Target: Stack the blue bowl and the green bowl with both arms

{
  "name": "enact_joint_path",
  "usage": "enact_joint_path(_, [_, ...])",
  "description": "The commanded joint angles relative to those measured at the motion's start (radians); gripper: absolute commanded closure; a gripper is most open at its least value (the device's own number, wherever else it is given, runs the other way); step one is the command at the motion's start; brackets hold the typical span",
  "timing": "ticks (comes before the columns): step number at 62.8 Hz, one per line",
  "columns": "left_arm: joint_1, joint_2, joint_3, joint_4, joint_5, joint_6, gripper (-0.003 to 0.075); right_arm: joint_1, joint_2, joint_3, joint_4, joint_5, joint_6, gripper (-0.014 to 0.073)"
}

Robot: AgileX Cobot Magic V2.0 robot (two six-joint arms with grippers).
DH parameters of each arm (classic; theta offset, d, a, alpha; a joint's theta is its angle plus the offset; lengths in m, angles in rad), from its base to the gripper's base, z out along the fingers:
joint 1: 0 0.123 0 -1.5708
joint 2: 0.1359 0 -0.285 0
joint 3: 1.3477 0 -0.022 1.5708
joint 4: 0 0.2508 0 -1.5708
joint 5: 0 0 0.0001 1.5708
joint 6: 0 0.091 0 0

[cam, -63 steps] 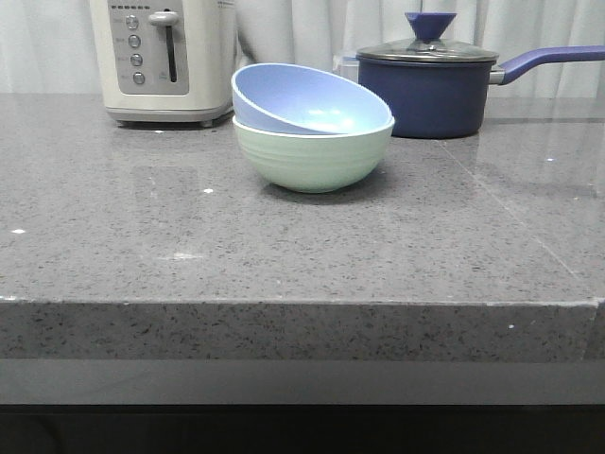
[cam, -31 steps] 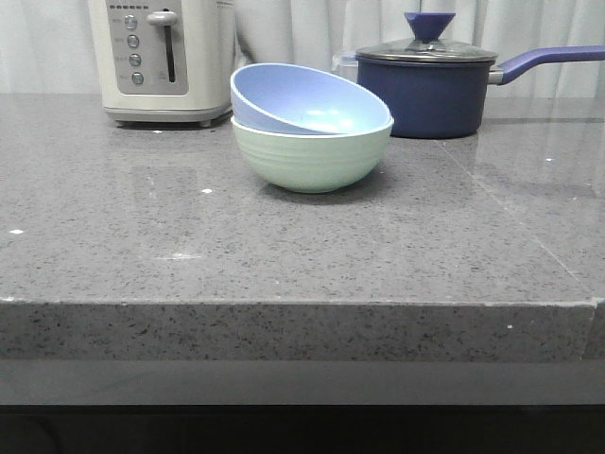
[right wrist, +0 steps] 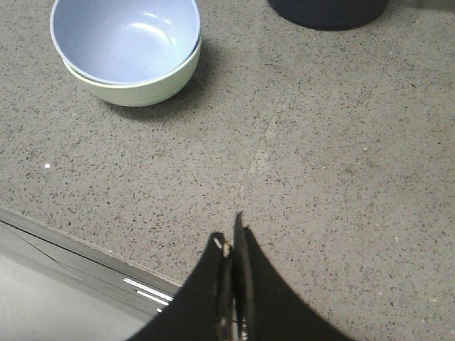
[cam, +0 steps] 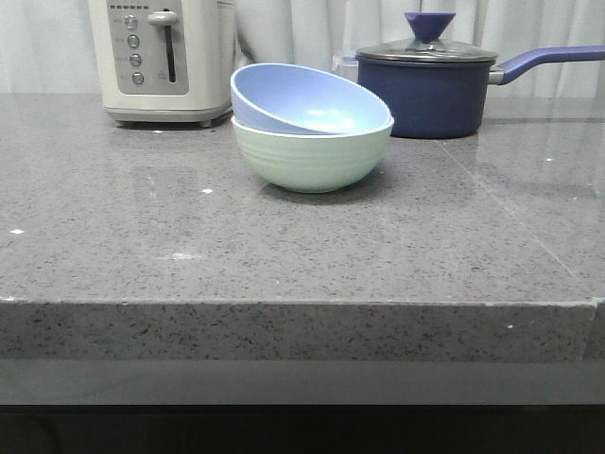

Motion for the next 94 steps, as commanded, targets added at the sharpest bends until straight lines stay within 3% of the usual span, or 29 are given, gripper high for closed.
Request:
enact_joint_path(1, [0.001, -0.018, 0.005, 0.000, -0.082, -0.005, 0.0740, -0.001, 0.000, -0.023, -0.006, -0.073, -0.005, 0.0648])
enact_joint_path(39, [0.001, -0.018, 0.005, 0.000, -0.082, -0.005, 0.0740, -0.001, 0.000, -0.023, -0.007, -0.073, -0.005, 0.0648])
enact_joint_path(44, [0.001, -0.018, 0.005, 0.000, -0.082, -0.005, 0.0740, -0.010, -0.016, -0.007, -0.053, -0.097, -0.005, 0.0648])
enact_joint_path(56, [0.001, -0.016, 0.005, 0.000, -0.082, -0.005, 0.0740, -0.174, -0.176, 0.197, -0.088, -0.433, -0.005, 0.0649])
enact_joint_path(74, [0.001, -0.016, 0.005, 0.000, -0.082, -0.005, 0.0740, -0.327, -0.515, 0.622, -0.088, -0.890, -0.005, 0.0649])
enact_joint_path(85, [0.001, -0.016, 0.005, 0.000, -0.082, -0.005, 0.0740, -0.334, -0.650, 0.750, -0.088, -0.929, -0.005, 0.0649])
enact_joint_path(94, [0.001, -0.016, 0.005, 0.000, -0.082, -0.005, 0.0740, -0.349, -0.658, 0.751, -0.088, -0.894, -0.005, 0.0649])
